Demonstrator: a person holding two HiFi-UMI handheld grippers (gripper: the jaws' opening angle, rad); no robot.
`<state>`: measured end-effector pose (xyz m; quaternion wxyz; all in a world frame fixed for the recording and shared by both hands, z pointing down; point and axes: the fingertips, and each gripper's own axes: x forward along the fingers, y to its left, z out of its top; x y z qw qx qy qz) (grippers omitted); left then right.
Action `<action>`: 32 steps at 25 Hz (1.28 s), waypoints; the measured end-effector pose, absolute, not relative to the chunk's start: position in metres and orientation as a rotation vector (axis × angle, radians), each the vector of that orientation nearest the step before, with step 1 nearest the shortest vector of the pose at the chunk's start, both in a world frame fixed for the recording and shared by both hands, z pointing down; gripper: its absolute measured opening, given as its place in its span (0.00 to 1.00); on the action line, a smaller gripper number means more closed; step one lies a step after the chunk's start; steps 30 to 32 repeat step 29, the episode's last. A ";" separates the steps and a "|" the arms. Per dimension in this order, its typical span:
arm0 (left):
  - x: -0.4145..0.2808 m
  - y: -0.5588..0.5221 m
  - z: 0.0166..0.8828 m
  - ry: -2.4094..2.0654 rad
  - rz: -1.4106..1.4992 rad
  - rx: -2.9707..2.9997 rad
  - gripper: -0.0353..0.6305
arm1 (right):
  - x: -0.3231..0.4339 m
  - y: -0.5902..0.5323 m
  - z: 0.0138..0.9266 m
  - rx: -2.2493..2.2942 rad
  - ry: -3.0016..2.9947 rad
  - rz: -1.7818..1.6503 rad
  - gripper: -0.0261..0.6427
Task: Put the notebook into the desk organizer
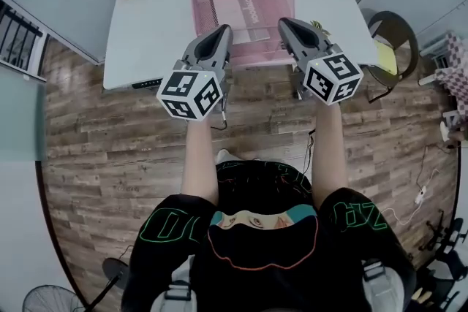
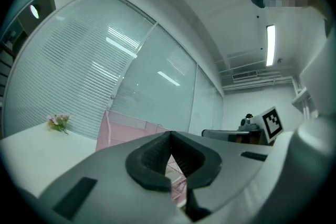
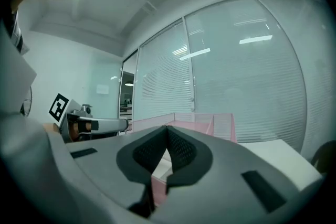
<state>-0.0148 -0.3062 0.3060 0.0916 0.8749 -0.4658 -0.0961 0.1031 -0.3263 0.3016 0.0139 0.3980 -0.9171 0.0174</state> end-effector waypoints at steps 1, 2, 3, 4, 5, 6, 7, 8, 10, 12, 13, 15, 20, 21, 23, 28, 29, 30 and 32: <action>-0.017 -0.308 0.303 -1.435 -0.279 2.578 0.05 | 0.108 -0.328 0.295 1.274 -2.848 0.040 0.04; -0.020 -0.308 0.300 -1.482 -0.277 2.553 0.05 | 0.113 -0.329 0.289 1.310 -2.843 0.039 0.04; -0.022 -0.308 0.295 -1.521 -0.281 2.530 0.05 | 0.119 -0.329 0.284 1.345 -2.840 0.048 0.04; -0.023 -0.308 0.290 -1.550 -0.291 2.516 0.05 | 0.125 -0.328 0.280 1.378 -2.841 0.062 0.04; -0.024 -0.307 0.286 -1.573 -0.298 2.512 0.05 | 0.131 -0.325 0.278 1.407 -2.843 0.077 0.04; -0.024 -0.307 0.282 -1.593 -0.300 2.514 0.05 | 0.136 -0.323 0.278 1.429 -2.840 0.084 0.04; -0.024 -0.307 0.280 -1.611 -0.294 2.515 0.05 | 0.140 -0.320 0.279 1.444 -2.826 0.077 0.04; -0.023 -0.307 0.280 -1.624 -0.286 2.514 0.05 | 0.143 -0.319 0.281 1.460 -2.805 0.062 0.04; -0.020 -0.307 0.281 -1.633 -0.274 2.514 0.05 | 0.149 -0.318 0.282 1.496 -2.771 0.029 0.04; -0.018 -0.306 0.281 -1.636 -0.268 2.515 0.05 | 0.151 -0.317 0.279 1.520 -2.757 -0.003 0.04; -0.018 -0.305 0.280 -1.639 -0.266 2.516 0.05 | 0.151 -0.316 0.278 1.523 -2.754 -0.019 0.04; -0.018 -0.304 0.279 -1.646 -0.266 2.517 0.05 | 0.149 -0.314 0.276 1.517 -2.756 -0.044 0.04; -0.018 -0.303 0.276 -1.630 -0.302 2.514 0.05 | 0.149 -0.314 0.275 1.510 -2.765 -0.063 0.04; -0.019 -0.303 0.276 -1.631 -0.307 2.510 0.05 | 0.149 -0.313 0.274 1.508 -2.767 -0.068 0.04; -0.021 -0.302 0.277 -1.638 -0.315 2.500 0.05 | 0.147 -0.313 0.273 1.501 -2.771 -0.080 0.04; -0.022 -0.301 0.279 -1.639 -0.326 2.488 0.05 | 0.146 -0.312 0.271 1.489 -2.778 -0.097 0.04; -0.022 -0.301 0.280 -1.639 -0.328 2.486 0.05 | 0.146 -0.311 0.271 1.486 -2.779 -0.100 0.04; -0.022 -0.301 0.280 -1.639 -0.328 2.486 0.05 | 0.146 -0.311 0.271 1.486 -2.779 -0.100 0.04; -0.022 -0.301 0.280 -1.639 -0.328 2.486 0.05 | 0.146 -0.311 0.271 1.486 -2.779 -0.100 0.04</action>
